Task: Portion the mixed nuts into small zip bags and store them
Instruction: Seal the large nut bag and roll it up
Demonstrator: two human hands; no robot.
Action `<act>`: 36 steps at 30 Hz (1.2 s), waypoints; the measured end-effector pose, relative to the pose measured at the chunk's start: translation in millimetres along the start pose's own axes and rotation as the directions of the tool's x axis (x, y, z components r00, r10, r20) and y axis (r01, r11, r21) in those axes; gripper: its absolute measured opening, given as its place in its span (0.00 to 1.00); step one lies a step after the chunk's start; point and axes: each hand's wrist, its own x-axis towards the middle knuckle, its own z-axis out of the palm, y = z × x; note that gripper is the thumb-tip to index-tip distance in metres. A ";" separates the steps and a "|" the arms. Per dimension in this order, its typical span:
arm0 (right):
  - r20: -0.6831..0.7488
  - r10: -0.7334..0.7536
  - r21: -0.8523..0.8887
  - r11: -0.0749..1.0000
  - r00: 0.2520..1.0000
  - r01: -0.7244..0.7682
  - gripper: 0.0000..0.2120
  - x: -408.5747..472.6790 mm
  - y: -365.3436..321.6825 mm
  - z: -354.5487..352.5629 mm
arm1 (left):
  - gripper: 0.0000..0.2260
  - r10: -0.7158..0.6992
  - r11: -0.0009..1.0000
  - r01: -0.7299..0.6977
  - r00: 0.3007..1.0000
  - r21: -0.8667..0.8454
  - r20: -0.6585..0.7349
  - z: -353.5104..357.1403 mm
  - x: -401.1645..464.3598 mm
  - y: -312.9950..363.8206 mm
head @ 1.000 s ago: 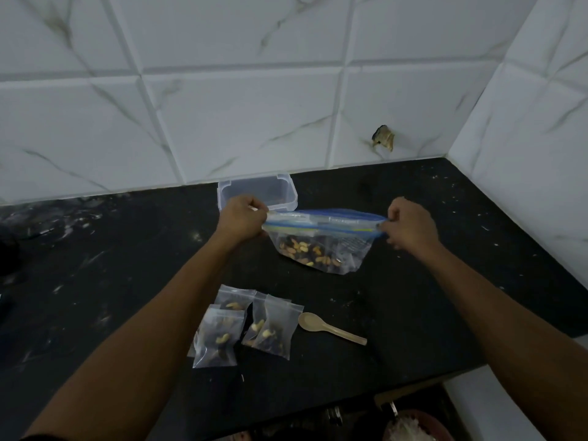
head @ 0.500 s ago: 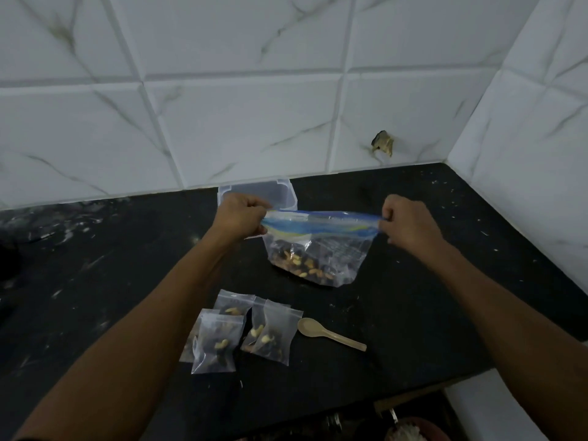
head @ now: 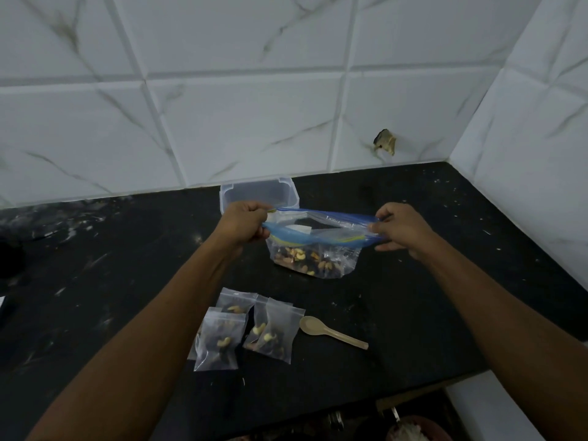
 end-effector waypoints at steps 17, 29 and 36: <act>0.117 0.099 0.185 0.975 0.988 -0.119 0.06 -9.2 -5.8 -12.0 | 0.12 0.079 0.995 -0.078 0.997 0.058 -0.018 6.6 -7.2 1.6; 0.084 0.081 0.103 0.991 0.993 -0.090 0.03 -11.4 -15.1 -16.6 | 0.11 0.024 1.000 -0.024 0.999 0.004 -0.048 2.9 -5.4 2.5; -0.245 -0.335 -0.605 0.786 0.910 0.127 0.10 -11.2 -11.0 -0.5 | 0.09 0.107 0.965 -0.102 0.994 0.240 -0.007 6.3 -4.5 5.5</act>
